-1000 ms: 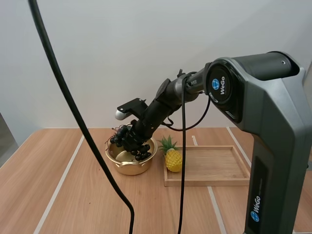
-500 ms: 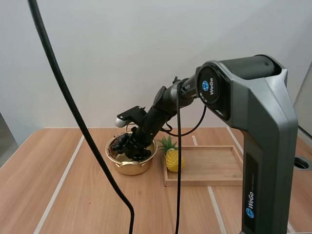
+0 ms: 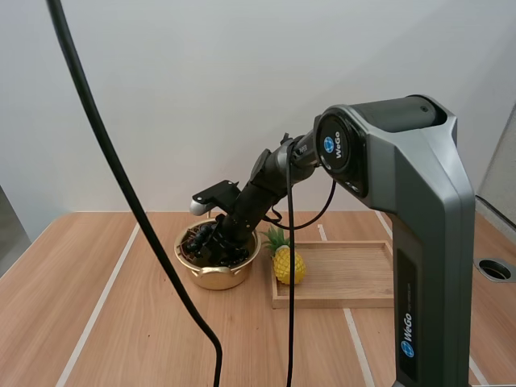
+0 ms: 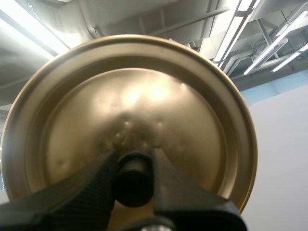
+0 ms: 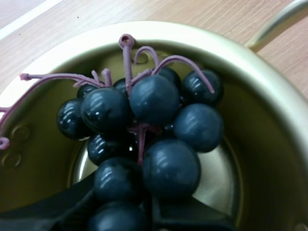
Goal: Open the pot, put the grape inside, and close it
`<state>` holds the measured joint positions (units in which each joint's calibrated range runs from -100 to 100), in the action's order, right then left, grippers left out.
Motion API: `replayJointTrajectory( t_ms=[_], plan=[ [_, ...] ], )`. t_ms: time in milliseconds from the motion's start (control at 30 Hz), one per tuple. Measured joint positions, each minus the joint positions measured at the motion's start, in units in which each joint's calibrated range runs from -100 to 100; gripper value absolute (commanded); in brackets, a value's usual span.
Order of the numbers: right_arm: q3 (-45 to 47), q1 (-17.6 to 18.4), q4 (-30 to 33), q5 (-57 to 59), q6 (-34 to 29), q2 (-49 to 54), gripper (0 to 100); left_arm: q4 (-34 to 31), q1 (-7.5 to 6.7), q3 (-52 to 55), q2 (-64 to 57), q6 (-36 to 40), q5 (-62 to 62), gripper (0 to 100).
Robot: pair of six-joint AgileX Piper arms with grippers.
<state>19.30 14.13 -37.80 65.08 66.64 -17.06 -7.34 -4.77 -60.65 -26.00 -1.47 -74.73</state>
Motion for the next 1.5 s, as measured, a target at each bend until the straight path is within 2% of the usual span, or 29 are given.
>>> replayJointTrajectory(
  t_ms=[67, 100, 167, 500, 667, 1000, 1333, 1500],
  plan=[
    [0.00, 0.00, -0.55, 0.48, 0.00, 0.00, 77, 0.00, 0.00, 0.00, 0.00, 0.00, 0.00, 0],
    [0.00, 0.00, -0.80, 0.88, 0.00, -0.11, 88, 0.00, 0.00, 0.00, 0.00, 0.00, 0.00, 0],
    [0.00, 0.00, -0.78, 1.42, 0.36, -0.23, 100, 0.00, 0.00, 0.00, 0.00, 0.00, 0.00, 0],
    [0.28, 0.00, -0.67, 2.81, 1.27, 0.83, 100, 0.00, 0.00, 0.00, 0.00, 0.00, 0.00, 0],
    [0.72, 0.00, -0.15, 3.44, 1.27, 5.26, 100, 0.00, 0.00, 0.00, 0.00, 0.00, 0.00, 0],
    [0.82, 0.00, 1.95, 7.77, -0.81, 17.82, 100, 0.00, 0.00, 0.00, 0.00, 0.00, 0.00, 0],
    [0.82, -0.15, 10.27, 16.24, -7.78, 32.76, 100, 0.00, 0.00, 0.00, 0.00, 0.00, 0.00, 0],
    [0.97, -1.46, 12.09, 23.71, -10.99, 41.80, 100, 0.00, 0.00, 0.00, 0.00, 0.00, 0.00, 0]
  ],
)
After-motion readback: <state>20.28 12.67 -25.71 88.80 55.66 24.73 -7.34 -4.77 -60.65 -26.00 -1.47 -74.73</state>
